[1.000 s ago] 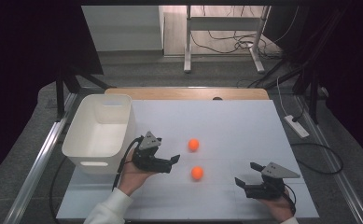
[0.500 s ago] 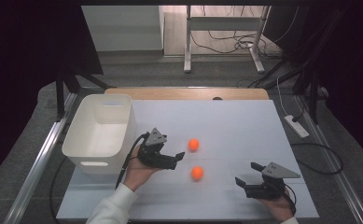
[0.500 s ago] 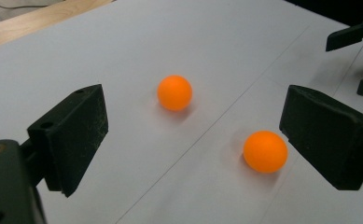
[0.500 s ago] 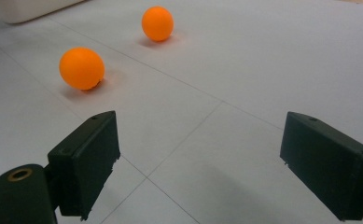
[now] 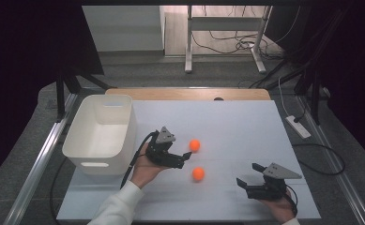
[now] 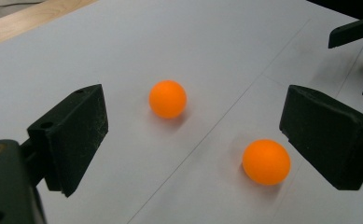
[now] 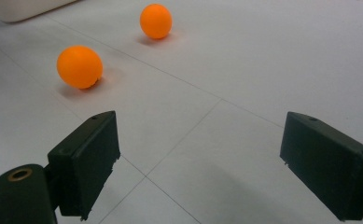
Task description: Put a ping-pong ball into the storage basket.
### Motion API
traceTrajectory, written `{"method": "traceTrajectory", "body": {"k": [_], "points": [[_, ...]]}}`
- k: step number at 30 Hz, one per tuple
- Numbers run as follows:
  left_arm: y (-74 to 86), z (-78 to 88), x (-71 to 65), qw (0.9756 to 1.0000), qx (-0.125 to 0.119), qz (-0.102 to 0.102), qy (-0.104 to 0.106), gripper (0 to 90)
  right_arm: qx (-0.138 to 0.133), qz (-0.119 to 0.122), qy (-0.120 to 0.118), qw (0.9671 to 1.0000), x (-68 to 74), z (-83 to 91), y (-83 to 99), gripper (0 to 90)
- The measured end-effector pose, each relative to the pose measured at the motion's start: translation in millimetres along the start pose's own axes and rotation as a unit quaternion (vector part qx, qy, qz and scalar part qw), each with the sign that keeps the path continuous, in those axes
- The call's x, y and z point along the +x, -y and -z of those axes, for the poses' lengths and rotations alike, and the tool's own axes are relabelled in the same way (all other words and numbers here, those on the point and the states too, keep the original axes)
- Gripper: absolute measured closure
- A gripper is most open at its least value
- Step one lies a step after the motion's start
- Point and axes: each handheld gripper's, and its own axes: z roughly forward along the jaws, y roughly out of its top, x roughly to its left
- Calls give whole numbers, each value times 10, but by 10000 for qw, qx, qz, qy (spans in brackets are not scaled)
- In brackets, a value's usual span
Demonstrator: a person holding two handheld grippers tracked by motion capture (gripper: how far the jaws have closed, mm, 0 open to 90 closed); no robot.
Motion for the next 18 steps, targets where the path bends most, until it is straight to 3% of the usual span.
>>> {"method": "traceTrajectory", "body": {"k": [7,18], "points": [[-61,-55,-36,9999,20,-101,-20,87,1,8,-1,10000,-1,-2,3,115],[-88,-196,-19,9998,190,-85,19,87,13,3,-6,10000,4,-6,3,115]]}}
